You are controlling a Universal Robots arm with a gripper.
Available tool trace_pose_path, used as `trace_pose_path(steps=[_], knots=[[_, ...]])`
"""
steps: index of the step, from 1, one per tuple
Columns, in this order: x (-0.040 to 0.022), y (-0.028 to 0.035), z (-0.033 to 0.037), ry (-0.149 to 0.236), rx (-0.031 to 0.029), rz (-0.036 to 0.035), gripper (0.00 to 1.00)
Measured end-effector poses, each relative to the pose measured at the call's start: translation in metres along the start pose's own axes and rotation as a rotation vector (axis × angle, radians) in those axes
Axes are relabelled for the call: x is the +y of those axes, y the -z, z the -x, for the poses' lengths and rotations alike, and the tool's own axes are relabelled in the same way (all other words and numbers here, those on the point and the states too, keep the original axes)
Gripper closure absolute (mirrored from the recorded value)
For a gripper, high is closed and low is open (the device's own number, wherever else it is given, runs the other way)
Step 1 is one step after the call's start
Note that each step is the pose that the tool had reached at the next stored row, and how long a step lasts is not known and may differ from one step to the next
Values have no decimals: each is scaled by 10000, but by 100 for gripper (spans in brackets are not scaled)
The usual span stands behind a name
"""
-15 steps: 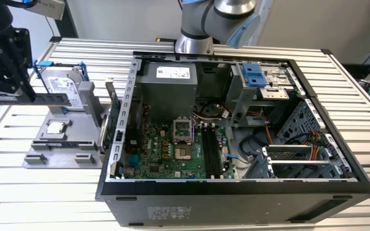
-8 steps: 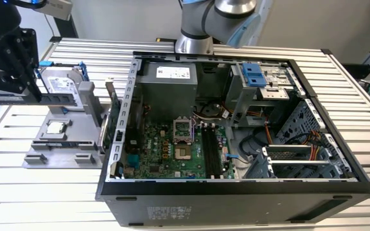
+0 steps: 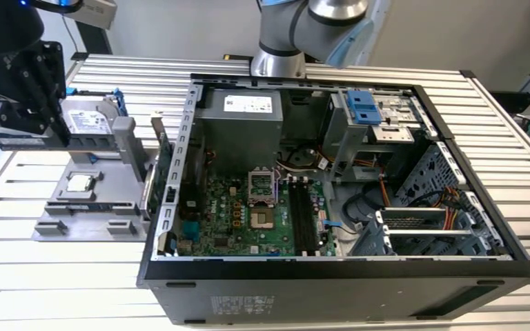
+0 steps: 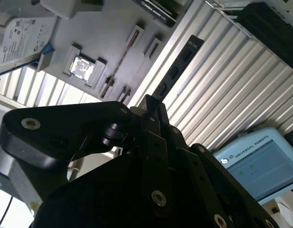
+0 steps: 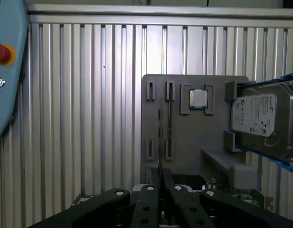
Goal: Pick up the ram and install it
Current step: 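Pick up the ram and move it above insertion slot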
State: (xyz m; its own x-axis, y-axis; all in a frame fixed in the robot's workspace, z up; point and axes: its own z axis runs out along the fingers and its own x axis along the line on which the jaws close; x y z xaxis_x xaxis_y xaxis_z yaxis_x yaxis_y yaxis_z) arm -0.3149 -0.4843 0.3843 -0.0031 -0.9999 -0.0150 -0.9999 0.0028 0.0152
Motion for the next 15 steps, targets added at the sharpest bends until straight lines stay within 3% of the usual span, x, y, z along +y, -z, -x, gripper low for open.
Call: trace_pose_path(steps=[15], knots=[[-157,2,0,0,19,0,100]])
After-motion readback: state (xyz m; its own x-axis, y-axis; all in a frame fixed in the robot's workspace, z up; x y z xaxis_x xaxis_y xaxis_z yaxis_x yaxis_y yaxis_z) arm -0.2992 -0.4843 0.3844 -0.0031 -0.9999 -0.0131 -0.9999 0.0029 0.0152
